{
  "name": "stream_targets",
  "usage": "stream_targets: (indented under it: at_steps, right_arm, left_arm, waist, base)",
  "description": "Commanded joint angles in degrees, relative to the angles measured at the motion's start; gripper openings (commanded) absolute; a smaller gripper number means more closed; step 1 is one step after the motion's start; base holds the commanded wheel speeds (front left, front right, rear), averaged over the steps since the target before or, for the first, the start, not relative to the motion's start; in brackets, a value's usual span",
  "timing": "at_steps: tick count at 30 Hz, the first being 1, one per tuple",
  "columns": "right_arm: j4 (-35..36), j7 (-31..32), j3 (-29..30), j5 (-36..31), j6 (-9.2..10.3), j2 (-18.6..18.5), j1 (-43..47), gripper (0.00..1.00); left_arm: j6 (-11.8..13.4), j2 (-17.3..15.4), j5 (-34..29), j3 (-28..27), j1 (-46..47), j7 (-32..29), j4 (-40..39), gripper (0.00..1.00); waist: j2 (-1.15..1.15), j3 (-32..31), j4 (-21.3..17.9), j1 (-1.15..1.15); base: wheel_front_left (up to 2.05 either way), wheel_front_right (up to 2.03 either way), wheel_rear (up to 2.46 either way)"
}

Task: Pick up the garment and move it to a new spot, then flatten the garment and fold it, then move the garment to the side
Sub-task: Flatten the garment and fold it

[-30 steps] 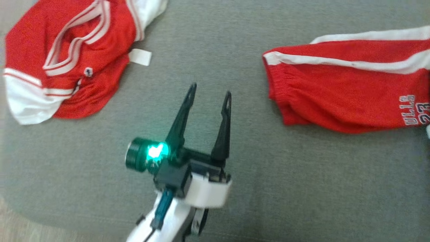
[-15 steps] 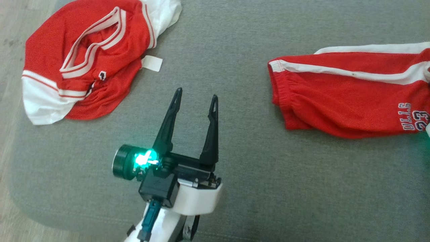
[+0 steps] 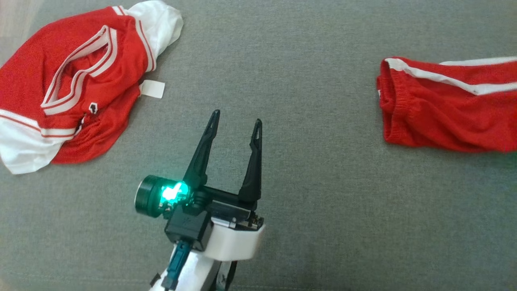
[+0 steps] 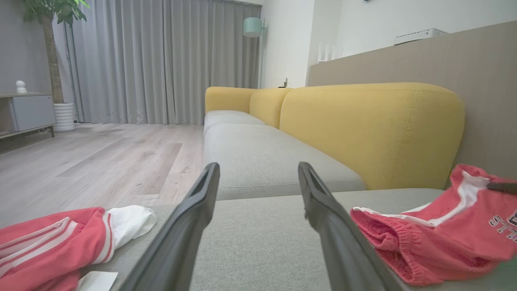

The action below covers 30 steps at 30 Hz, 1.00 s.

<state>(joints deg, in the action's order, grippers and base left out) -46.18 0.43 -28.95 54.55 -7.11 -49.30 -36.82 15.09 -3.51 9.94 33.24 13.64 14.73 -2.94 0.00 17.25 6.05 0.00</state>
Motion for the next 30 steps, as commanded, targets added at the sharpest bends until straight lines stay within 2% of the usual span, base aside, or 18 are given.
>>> stream_targets:
  at_steps: [1, 7, 8, 13, 14, 15, 16, 20, 25, 26, 30]
  right_arm:
    - [2.4, -0.6, -0.3, -0.7, -0.37, -2.3, -1.2, 0.00]
    - [12.4, 1.2, -4.0, -4.7, -0.37, 1.3, -3.4, 0.00]
    - [16.0, 2.7, -5.3, -5.8, -0.37, 3.3, -3.4, 0.00]
    - [24.6, 6.6, -7.5, -7.5, -0.37, 8.3, -1.3, 0.00]
    - [25.9, 7.3, -7.6, -7.5, -0.37, 9.5, -0.5, 0.18]
    - [26.9, 8.1, -7.6, -7.6, -0.37, 10.7, 0.4, 0.45]
    - [27.8, 8.6, -7.6, -7.8, -0.37, 11.8, 1.3, 1.00]
    - [31.9, 8.4, -5.2, -8.5, -0.37, 14.4, 4.4, 1.00]
    - [34.3, 3.6, 4.8, -11.8, -0.37, 15.0, 10.6, 1.00]
    - [34.3, 3.6, 4.8, -11.8, -0.37, 15.0, 10.6, 1.00]
    - [33.8, -2.2, 12.1, -13.3, -0.37, 16.4, 16.3, 1.00]
  left_arm:
    - [-0.2, 0.3, -0.7, -2.0, 0.4, 0.3, -1.5, 1.00]
    - [-1.5, 0.5, -0.3, -1.6, -0.6, 0.3, 0.3, 1.00]
    - [-1.9, 0.5, -0.1, -1.5, -1.1, 0.3, 0.7, 1.00]
    - [-2.4, 0.5, 0.1, -1.7, -2.1, 0.3, 1.0, 1.00]
    - [-2.4, 0.5, 0.1, -1.8, -2.4, 0.3, 1.1, 1.00]
    - [-2.4, 0.5, 0.0, -1.9, -2.6, 0.3, 1.3, 1.00]
    - [-2.5, 0.6, 0.0, -2.0, -2.7, 0.3, 1.4, 1.00]
    - [-2.7, 0.6, 0.0, -2.2, -3.2, 0.3, 1.7, 1.00]
    - [-2.9, 0.6, 0.1, -3.0, -4.9, 0.3, 1.9, 1.00]
    - [-2.9, 0.6, 0.1, -3.0, -4.9, 0.3, 1.9, 1.00]
    - [-3.1, 0.6, -0.1, -3.5, -5.7, 0.3, 1.6, 1.00]
  waist:
    - [0.00, -0.4, -0.4, 0.00]
    - [0.00, -3.4, -0.6, 0.00]
    - [0.00, -4.2, -0.3, 0.00]
    - [0.00, -5.6, 0.8, 0.00]
    - [0.00, -5.8, 1.0, 0.00]
    - [0.00, -5.9, 1.2, 0.00]
    - [0.00, -6.1, 1.3, 0.00]
    - [0.00, -7.2, 1.8, 0.00]
    - [0.00, -9.7, 1.4, 0.00]
    - [0.00, -9.7, 1.4, 0.00]
    - [0.00, -10.5, 1.5, 0.00]
  base:
    - [0.00, 0.00, 0.00]
    - [0.00, 0.00, 0.00]
    - [0.00, 0.00, 0.00]
    - [0.00, 0.00, 0.00]
    - [0.00, 0.00, 0.00]
    - [0.00, 0.00, 0.00]
    - [0.00, 0.00, 0.00]
    - [0.00, 0.00, 0.00]
    - [0.00, 0.00, 0.00]
    - [0.00, 0.00, 0.00]
    - [0.00, 0.00, 0.00]
